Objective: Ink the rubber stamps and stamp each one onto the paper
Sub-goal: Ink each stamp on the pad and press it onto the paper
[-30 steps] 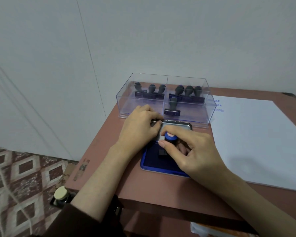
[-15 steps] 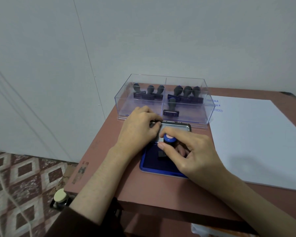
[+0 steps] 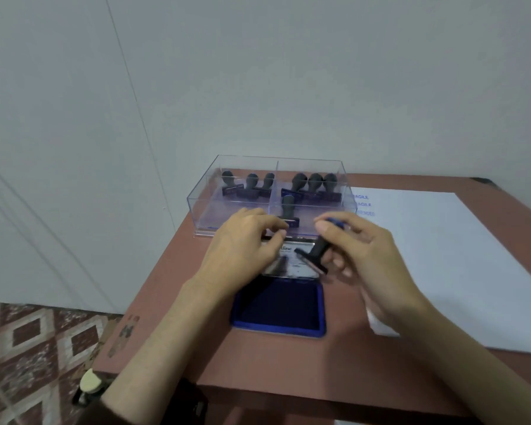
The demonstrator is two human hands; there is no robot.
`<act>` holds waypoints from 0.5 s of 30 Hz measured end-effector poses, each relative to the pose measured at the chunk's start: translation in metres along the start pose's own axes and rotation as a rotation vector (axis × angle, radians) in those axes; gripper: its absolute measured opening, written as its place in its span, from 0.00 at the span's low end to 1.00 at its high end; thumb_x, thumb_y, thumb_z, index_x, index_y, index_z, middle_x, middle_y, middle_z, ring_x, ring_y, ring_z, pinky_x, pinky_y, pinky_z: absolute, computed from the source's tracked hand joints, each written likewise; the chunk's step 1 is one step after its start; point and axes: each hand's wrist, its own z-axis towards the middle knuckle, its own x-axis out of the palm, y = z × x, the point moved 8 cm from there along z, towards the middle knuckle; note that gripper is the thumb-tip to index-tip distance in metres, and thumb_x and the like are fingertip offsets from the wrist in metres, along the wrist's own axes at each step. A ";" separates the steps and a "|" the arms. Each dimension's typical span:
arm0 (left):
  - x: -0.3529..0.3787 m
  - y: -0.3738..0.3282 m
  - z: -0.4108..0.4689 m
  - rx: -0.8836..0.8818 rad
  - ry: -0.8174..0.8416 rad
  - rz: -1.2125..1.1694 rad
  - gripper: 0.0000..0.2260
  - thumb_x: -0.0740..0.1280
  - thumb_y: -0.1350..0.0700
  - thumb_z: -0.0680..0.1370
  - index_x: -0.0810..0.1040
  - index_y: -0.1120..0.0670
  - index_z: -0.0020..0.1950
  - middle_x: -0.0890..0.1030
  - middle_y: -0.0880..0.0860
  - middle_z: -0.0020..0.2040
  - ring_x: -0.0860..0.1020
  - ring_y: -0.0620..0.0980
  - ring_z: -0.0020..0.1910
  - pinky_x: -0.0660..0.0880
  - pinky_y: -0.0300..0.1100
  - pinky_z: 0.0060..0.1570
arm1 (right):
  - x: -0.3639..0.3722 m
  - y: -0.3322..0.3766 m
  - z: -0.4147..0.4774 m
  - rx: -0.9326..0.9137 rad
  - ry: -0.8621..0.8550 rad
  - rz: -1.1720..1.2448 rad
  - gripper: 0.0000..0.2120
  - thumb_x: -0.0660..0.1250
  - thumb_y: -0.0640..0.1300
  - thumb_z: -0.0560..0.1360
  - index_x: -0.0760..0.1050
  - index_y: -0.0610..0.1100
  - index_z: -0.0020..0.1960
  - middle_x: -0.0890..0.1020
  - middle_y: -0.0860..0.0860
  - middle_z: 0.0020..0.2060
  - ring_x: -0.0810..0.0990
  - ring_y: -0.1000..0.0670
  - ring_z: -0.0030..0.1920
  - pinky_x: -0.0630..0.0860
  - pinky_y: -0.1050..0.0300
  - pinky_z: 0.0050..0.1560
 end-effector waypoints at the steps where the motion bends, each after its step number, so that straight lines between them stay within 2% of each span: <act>1: 0.002 -0.010 0.003 0.033 0.009 -0.016 0.09 0.65 0.52 0.76 0.82 0.50 0.52 0.80 0.47 0.44 0.74 0.47 0.46 0.72 0.46 0.47 | -0.013 0.006 0.004 -0.012 -0.045 0.017 0.02 0.69 0.41 0.72 0.80 0.47 0.42 0.76 0.51 0.25 0.70 0.55 0.25 0.64 0.63 0.26; 4: 0.015 -0.044 0.013 0.159 0.080 -0.061 0.11 0.63 0.51 0.75 0.82 0.51 0.53 0.79 0.45 0.44 0.74 0.46 0.45 0.74 0.47 0.47 | -0.058 0.025 0.020 -0.091 -0.193 -0.014 0.02 0.67 0.38 0.74 0.79 0.42 0.44 0.75 0.50 0.26 0.69 0.56 0.23 0.64 0.68 0.24; 6: 0.031 -0.068 0.019 0.245 0.163 -0.063 0.14 0.60 0.49 0.75 0.81 0.50 0.54 0.81 0.46 0.47 0.75 0.47 0.47 0.73 0.46 0.48 | -0.084 0.035 0.032 -0.151 -0.264 -0.104 0.03 0.67 0.38 0.74 0.78 0.43 0.43 0.76 0.53 0.25 0.70 0.56 0.23 0.64 0.69 0.24; 10: 0.064 -0.099 0.023 0.367 0.310 -0.063 0.15 0.60 0.46 0.76 0.79 0.48 0.57 0.80 0.45 0.54 0.74 0.45 0.56 0.74 0.46 0.53 | -0.119 0.042 0.059 -0.254 -0.339 -0.333 0.02 0.68 0.40 0.74 0.78 0.46 0.43 0.77 0.54 0.28 0.74 0.54 0.29 0.68 0.65 0.34; 13: 0.081 -0.102 0.022 0.381 0.402 -0.020 0.19 0.61 0.41 0.76 0.74 0.44 0.65 0.72 0.42 0.67 0.67 0.40 0.66 0.70 0.45 0.62 | -0.123 0.038 0.075 -0.316 -0.346 -0.532 0.01 0.69 0.41 0.74 0.78 0.46 0.45 0.79 0.52 0.33 0.76 0.47 0.34 0.71 0.62 0.38; 15: 0.089 -0.100 0.019 0.383 0.461 0.014 0.24 0.61 0.37 0.75 0.68 0.42 0.69 0.65 0.42 0.72 0.60 0.38 0.71 0.64 0.43 0.68 | -0.118 0.034 0.080 -0.359 -0.327 -0.630 0.02 0.69 0.42 0.74 0.78 0.45 0.46 0.78 0.53 0.33 0.74 0.54 0.31 0.69 0.70 0.35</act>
